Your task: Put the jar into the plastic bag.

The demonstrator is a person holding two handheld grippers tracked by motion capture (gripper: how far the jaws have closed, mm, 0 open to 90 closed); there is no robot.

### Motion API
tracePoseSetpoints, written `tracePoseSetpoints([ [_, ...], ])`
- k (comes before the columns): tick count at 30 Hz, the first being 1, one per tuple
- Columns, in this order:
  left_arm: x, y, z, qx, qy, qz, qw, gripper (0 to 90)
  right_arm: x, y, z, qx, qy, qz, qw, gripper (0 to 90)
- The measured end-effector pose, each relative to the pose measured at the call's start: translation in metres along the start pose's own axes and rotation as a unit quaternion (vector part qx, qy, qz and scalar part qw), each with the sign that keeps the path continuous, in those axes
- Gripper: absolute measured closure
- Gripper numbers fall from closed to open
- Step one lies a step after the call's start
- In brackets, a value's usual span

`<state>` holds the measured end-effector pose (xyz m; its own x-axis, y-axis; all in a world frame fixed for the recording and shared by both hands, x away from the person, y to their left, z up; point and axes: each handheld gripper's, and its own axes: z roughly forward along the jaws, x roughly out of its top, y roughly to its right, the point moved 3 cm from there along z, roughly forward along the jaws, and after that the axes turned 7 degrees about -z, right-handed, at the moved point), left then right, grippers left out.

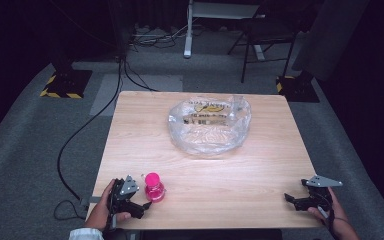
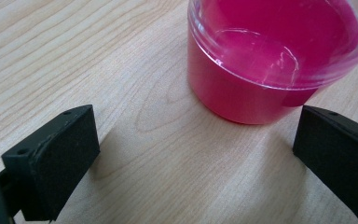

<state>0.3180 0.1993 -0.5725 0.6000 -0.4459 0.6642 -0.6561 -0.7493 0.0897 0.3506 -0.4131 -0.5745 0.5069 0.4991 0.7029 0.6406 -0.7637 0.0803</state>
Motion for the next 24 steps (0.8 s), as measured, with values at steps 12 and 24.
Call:
tracePoseSetpoints([
  [12,0.0005,-0.0001,-0.0003,0.0,-0.005,0.0,1.0,0.0,-0.0001,-0.0001,0.0,0.0,0.0,0.0,1.0,0.0],
  [24,0.0047,0.0007,-0.009,0.026,-0.022,-0.002,0.9994,3.3,-0.0001,-0.0001,0.0,-0.001,0.0,0.001,1.0,0.0],
])
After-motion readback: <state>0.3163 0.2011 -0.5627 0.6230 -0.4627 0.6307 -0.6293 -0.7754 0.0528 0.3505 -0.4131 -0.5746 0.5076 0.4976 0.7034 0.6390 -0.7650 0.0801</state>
